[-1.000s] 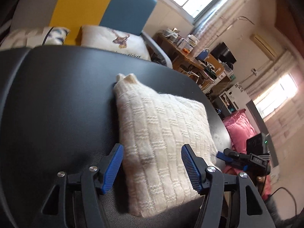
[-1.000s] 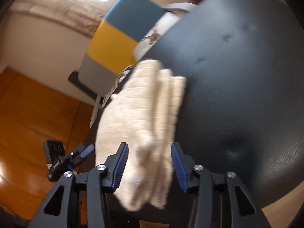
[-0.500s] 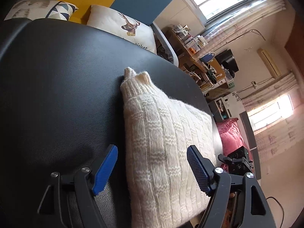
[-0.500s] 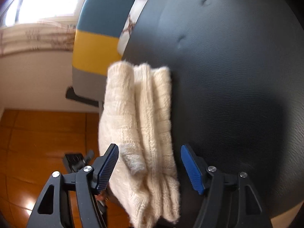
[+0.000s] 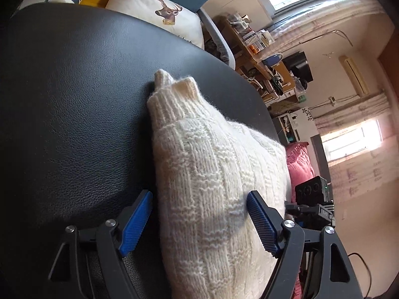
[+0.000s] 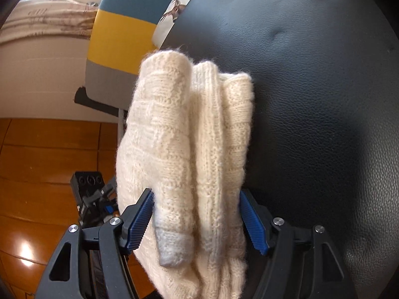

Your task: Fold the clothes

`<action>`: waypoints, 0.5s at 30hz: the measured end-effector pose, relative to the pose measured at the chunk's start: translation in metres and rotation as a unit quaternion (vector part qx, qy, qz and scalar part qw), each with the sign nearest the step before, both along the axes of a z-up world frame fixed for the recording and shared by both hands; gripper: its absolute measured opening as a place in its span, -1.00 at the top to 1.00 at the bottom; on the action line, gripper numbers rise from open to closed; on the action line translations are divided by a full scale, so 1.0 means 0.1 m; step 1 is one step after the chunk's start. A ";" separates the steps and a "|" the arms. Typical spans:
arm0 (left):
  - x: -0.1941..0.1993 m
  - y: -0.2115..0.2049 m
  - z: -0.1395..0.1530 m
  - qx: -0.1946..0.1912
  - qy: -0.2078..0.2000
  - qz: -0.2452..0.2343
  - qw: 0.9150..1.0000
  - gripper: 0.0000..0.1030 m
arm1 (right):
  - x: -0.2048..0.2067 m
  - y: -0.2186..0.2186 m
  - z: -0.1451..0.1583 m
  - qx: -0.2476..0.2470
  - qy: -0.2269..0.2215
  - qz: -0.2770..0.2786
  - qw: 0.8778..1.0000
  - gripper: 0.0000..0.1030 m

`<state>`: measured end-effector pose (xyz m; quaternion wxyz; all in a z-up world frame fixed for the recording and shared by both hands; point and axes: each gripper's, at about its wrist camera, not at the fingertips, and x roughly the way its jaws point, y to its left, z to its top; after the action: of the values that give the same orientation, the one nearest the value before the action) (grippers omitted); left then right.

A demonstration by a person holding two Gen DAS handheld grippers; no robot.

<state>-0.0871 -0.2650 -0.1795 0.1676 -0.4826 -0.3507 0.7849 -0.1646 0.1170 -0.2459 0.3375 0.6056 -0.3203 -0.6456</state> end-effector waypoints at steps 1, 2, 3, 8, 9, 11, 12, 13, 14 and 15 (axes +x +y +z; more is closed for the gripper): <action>-0.01 0.00 -0.02 0.009 -0.003 0.001 1.000 -0.55 | 0.00 -0.01 0.00 -0.002 0.004 0.006 1.000 -0.35; -0.03 0.00 -0.04 0.019 -0.005 0.002 1.000 -0.57 | 0.01 0.00 0.00 -0.005 0.007 0.008 1.000 -0.35; -0.05 0.00 -0.07 0.029 -0.015 0.000 0.999 -0.57 | 0.01 -0.01 0.00 -0.006 0.011 0.010 1.000 -0.35; -0.06 0.11 -0.02 0.001 -0.006 -0.022 1.000 -0.57 | -0.07 -0.25 0.06 0.004 0.036 0.029 0.999 -0.28; -0.07 0.12 -0.02 -0.004 -0.008 -0.026 1.000 -0.47 | -0.06 -0.27 0.08 0.012 0.046 0.030 0.998 -0.25; -0.04 0.11 0.02 -0.003 -0.002 -0.021 1.000 -0.23 | -0.04 -0.31 0.11 0.027 0.065 0.032 0.997 -0.01; -0.03 0.11 0.04 -0.004 0.001 -0.020 1.000 -0.08 | -0.04 -0.34 0.11 0.027 0.072 0.028 0.997 0.03; -0.01 0.12 0.06 -0.012 0.003 -0.020 1.000 0.00 | -0.03 -0.36 0.12 0.028 0.079 0.024 0.996 0.09; 0.02 0.14 0.09 -0.026 0.010 -0.020 0.999 0.08 | -0.01 -0.39 0.14 0.034 0.091 0.022 0.995 0.14; 0.05 0.17 0.13 -0.039 0.018 -0.021 0.999 0.14 | 0.01 -0.41 0.17 0.040 0.101 0.019 0.994 0.17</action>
<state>-0.0825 -0.2481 -0.1667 0.1710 -0.4819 -0.3066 0.8028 -0.1640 0.0757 -0.2289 0.3559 0.5565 -0.2472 -0.7089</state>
